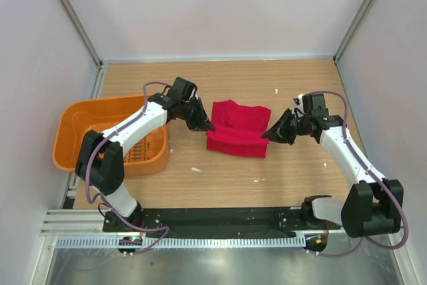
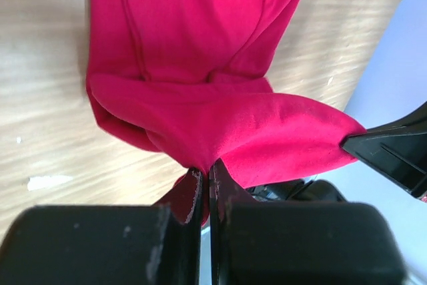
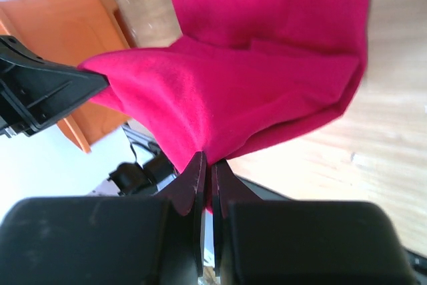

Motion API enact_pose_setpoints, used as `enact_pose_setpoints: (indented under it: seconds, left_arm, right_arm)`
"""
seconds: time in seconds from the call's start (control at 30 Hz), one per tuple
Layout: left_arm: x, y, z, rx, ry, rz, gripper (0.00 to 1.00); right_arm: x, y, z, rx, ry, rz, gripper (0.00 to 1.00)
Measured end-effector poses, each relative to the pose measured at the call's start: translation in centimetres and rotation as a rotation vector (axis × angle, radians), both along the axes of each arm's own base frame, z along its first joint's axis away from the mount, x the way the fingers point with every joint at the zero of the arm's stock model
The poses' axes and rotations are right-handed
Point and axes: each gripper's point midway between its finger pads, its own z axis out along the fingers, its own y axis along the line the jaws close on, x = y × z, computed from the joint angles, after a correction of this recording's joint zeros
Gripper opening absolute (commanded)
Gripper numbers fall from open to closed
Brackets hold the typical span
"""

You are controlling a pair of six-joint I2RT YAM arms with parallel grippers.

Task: Fold and stack the t-shirts
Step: Fold the tshirt

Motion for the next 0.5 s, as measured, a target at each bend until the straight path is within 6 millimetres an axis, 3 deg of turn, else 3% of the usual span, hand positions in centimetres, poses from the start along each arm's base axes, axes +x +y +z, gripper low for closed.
enact_pose_setpoints:
  seconds: [0.17,0.5]
  left_arm:
    - [3.0,-0.5,0.9,-0.027,-0.016,0.012,0.00]
    - [8.0,-2.4,0.6,-0.056,-0.023,-0.001,0.00]
  right_arm:
    - [3.1,-0.2,0.6,0.001,-0.028,-0.016,0.01]
    - [7.0,-1.3,-0.1,0.004,-0.019,-0.050,0.01]
